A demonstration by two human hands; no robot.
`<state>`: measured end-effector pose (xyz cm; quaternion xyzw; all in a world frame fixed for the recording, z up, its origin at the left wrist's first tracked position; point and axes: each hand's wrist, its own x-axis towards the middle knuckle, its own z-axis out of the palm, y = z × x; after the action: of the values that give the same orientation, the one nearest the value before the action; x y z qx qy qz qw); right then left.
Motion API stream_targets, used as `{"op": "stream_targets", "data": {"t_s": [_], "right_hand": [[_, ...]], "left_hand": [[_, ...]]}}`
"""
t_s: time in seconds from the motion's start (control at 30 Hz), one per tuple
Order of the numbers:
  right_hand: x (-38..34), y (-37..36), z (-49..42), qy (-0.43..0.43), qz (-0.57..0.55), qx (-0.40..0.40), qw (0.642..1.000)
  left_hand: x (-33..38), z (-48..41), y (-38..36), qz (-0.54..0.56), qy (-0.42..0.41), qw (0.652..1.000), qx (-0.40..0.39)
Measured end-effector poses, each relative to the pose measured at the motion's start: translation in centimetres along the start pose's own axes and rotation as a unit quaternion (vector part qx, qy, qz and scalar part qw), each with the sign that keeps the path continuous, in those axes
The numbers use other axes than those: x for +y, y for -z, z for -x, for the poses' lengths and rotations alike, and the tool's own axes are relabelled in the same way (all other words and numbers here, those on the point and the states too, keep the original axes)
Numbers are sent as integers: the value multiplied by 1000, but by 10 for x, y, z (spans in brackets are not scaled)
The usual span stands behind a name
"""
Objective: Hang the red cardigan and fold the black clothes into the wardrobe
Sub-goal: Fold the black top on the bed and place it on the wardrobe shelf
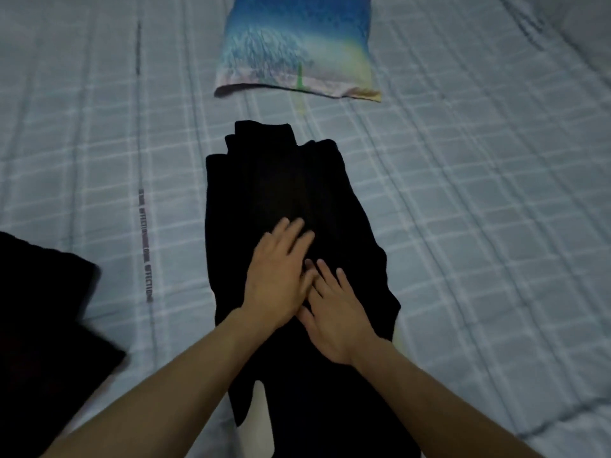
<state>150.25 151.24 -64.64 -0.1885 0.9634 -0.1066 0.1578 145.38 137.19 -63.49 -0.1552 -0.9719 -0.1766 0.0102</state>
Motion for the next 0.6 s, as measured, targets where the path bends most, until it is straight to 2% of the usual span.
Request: {"op": "stream_targets", "data": {"t_s": [0.07,0.1,0.2,0.33,0.5,0.6], "right_hand": [[4,0,30,-2,-7,9,1000],[4,-5,47,-14,-6,23,1000],[-2,-33,80,-49,7,38,998],[-5,-53,69,-76,13,58,995],[3,-47,78,-49,-1,46,998],[2,-38,99,-19,-12,39,999]], "left_hand": [[3,16,-13,-23,3,995,-97],[2,25,-19,-35,15,992,-121],[1,46,-38,-74,20,990,-114],[-5,40,-53,-94,22,986,-138],[10,48,-38,-91,50,977,-186],[30,91,-22,-66,27,979,-189]]}}
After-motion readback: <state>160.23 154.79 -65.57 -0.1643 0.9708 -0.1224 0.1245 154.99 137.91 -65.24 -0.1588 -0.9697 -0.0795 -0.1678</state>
